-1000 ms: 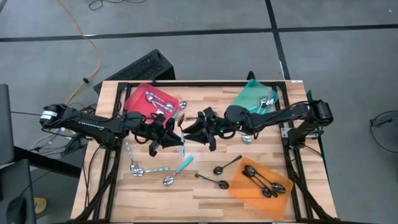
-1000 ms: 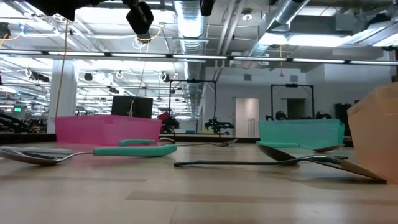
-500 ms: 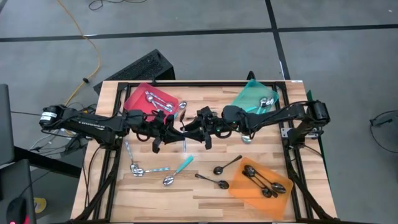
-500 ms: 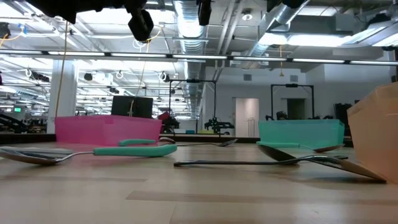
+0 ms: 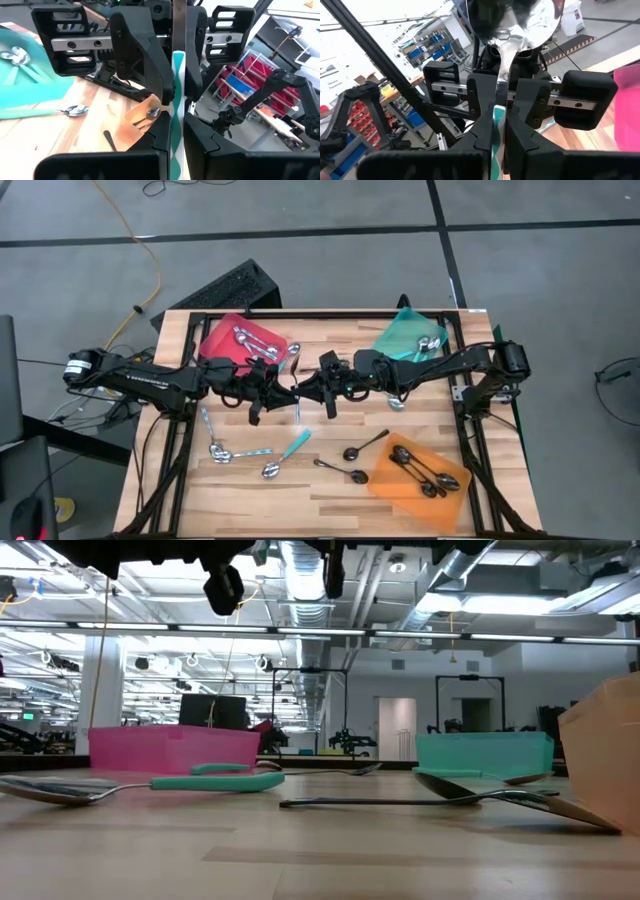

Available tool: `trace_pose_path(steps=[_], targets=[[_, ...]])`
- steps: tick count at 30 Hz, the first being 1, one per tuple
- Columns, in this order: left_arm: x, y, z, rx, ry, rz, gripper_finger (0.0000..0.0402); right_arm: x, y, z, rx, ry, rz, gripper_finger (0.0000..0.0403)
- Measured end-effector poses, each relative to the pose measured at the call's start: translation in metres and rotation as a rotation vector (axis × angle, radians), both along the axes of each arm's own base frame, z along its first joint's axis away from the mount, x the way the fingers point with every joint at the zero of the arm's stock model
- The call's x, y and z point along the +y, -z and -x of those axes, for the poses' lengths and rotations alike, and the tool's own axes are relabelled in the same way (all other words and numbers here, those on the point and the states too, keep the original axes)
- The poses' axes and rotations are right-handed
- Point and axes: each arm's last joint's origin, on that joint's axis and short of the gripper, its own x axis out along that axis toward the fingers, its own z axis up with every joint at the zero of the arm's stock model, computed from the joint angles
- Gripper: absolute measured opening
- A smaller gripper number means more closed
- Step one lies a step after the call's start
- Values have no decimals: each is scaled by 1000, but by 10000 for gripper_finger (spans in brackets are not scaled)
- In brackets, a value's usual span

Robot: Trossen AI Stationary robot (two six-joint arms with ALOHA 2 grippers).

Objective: Sort silverware by color (type)
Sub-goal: Put the blue patterned spoon into the red bin

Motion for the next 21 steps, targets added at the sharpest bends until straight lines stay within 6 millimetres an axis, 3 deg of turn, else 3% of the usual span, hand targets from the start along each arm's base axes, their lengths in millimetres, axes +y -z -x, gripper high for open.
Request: trace_pose_path(steps=[6, 14, 21], targets=[[1, 2, 0, 25, -38, 27, 32, 0, 1, 0, 8, 8, -5, 46], [0, 3, 0, 38, -16, 50, 118, 0, 0, 0, 3, 4, -23, 46], [-1, -7, 6, 212, 34, 46, 159, -6, -4, 2, -8, 10, -30, 46]])
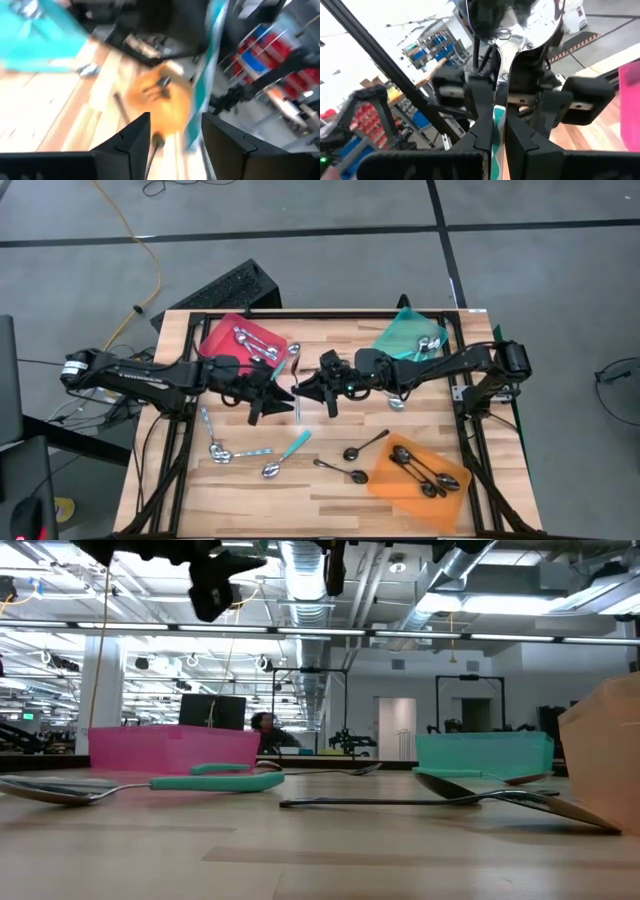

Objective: Sort silverware by color (type)
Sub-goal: Put the blue patterned spoon into the red bin

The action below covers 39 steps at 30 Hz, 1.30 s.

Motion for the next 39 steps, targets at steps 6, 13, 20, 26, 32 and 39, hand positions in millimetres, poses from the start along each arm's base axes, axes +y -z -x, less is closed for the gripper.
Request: trace_pose_path(steps=[6, 13, 20, 26, 32, 39], targets=[[1, -11, 24, 148, -31, -14, 157, -12, -15, -3, -18, 14, 1, 46], [4, -22, 69, 209, -171, 48, 159, -23, -33, -7, 155, 108, 103, 46], [5, -33, 110, 152, -332, 72, 159, -38, -45, -13, 186, 174, 171, 46], [8, -37, 130, 98, -409, 70, 160, -51, -29, -37, 242, 188, 169, 46], [9, -36, 139, 103, -444, 59, 160, -60, -19, -66, 280, 179, 164, 46], [9, -32, 143, 149, -444, 55, 160, -78, -12, -94, 301, 146, 149, 46]])
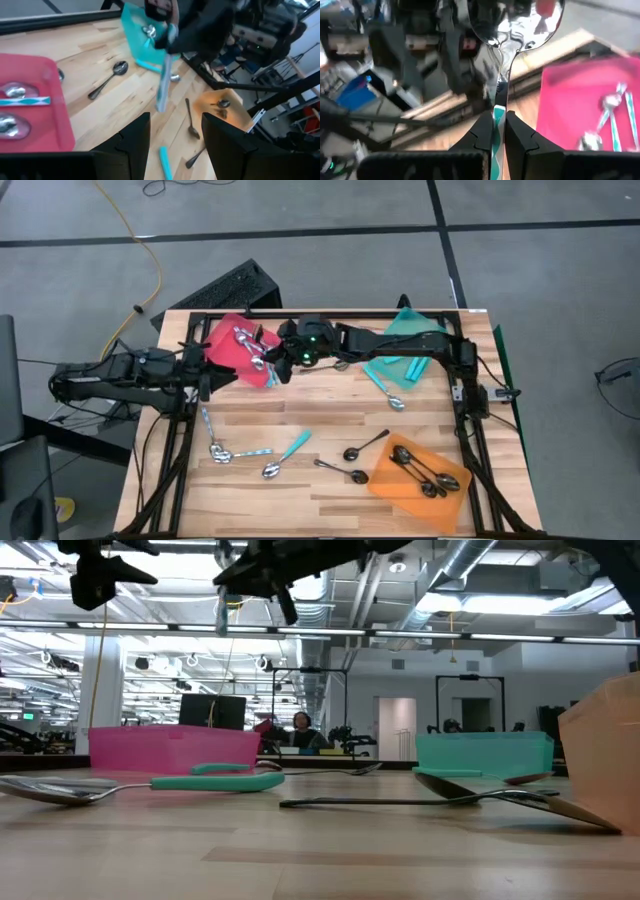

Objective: Sort silverware by color (type)
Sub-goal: Put the blue patterned spoon into the red bin

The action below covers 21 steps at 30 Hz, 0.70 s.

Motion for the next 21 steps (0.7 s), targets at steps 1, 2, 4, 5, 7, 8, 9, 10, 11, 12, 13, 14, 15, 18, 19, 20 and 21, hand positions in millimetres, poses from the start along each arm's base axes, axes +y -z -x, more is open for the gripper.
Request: trace_pose_path(steps=[1, 2, 4, 5, 7, 8, 9, 10, 11, 12, 13, 14, 15, 18, 19, 20, 21], targets=[[0, 1, 0, 8, 1, 2, 160, -3, 1, -2, 18, 2, -4, 46], [0, 1, 1, 13, 0, 6, 160, -6, 4, -4, 38, -3, -11, 46], [0, 3, 1, 27, 0, 7, 160, -12, 6, -12, 17, 1, -9, 46], [0, 3, 2, 34, 0, 7, 160, -15, 8, -13, 34, 7, -12, 46], [0, 4, 2, 45, -3, 11, 160, -22, 8, -18, 32, 19, -12, 46], [0, 5, 2, 52, -4, 14, 160, -25, 10, -20, 27, 25, -11, 46], [0, 5, 3, 55, -4, 14, 160, -29, 11, -21, 30, 32, -11, 46], [0, 5, 3, 57, -4, 14, 160, -33, 14, -23, 33, 38, -11, 46], [0, 6, 3, 64, -5, 14, 160, -37, 18, -25, 38, 44, -12, 46], [0, 7, 3, 73, -6, 13, 160, -41, 23, -27, 48, 52, -13, 46], [0, 7, 4, 79, -7, 13, 160, -45, 29, -30, 57, 58, -15, 46], [0, 7, 4, 82, -9, 12, 160, -48, 32, -33, 55, 63, -15, 46], [0, 8, 4, 84, -10, 13, 160, -52, 36, -36, 58, 69, -16, 46], [0, 9, 4, 96, -15, 23, 160, -62, 49, -44, 69, 84, -20, 46], [0, 9, 5, 95, -16, 25, 160, -64, 52, -47, 69, 88, -20, 46], [0, 9, 5, 97, -17, 26, 160, -66, 55, -50, 73, 91, -21, 46], [0, 9, 5, 99, -17, 26, 160, -69, 59, -52, 80, 94, -22, 46]])
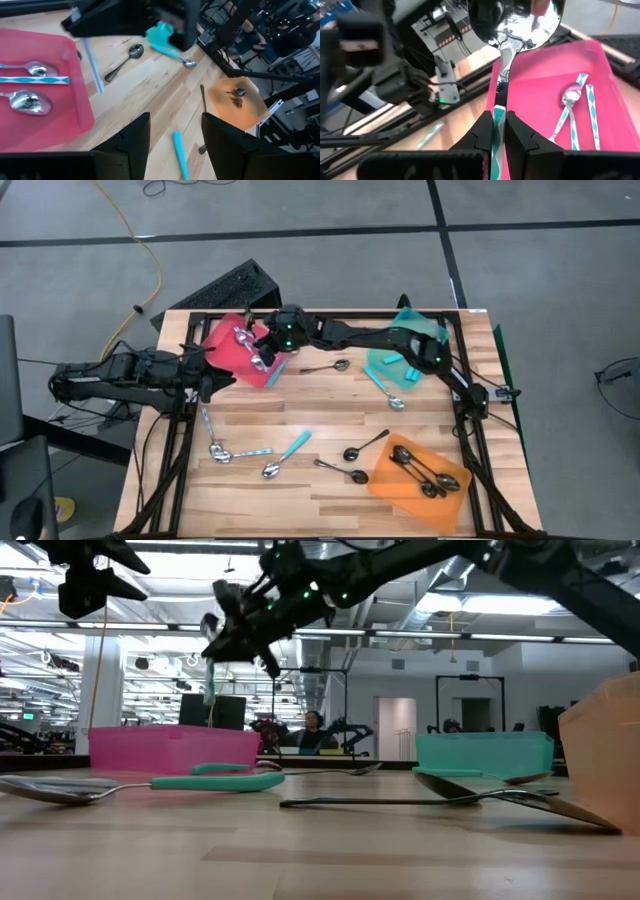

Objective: Sort silverware by color (type)
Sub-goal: Put the blue patterned spoon into the red bin

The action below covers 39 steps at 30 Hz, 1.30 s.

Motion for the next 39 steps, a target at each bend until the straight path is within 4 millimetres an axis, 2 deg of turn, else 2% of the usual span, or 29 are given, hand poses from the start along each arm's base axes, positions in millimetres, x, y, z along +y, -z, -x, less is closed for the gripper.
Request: trace_pose_path(steps=[3, 10, 18, 24, 27, 30, 35, 39], targets=[[0, 0, 0, 0, -1, 0, 160, -8, 8, -9, 1, 5, 15, 46], [0, 2, 1, 23, -2, 1, 160, -23, 6, -21, 20, 18, 78, 46], [0, 3, 2, 34, -14, -7, 160, -24, 29, -25, 89, 32, 111, 46], [1, 3, 2, 37, -41, -18, 160, -22, 26, -27, 91, 80, 253, 46], [1, 3, 2, 36, -44, -19, 160, -22, 24, -28, 73, 81, 264, 46], [2, 3, 2, 36, -47, -21, 160, -24, 33, -32, 68, 99, 276, 46], [2, 3, 2, 37, -49, -23, 160, -22, 60, -36, 136, 99, 286, 46], [2, 4, 3, 44, -51, -24, 160, -20, 59, -37, 127, 98, 275, 46]])
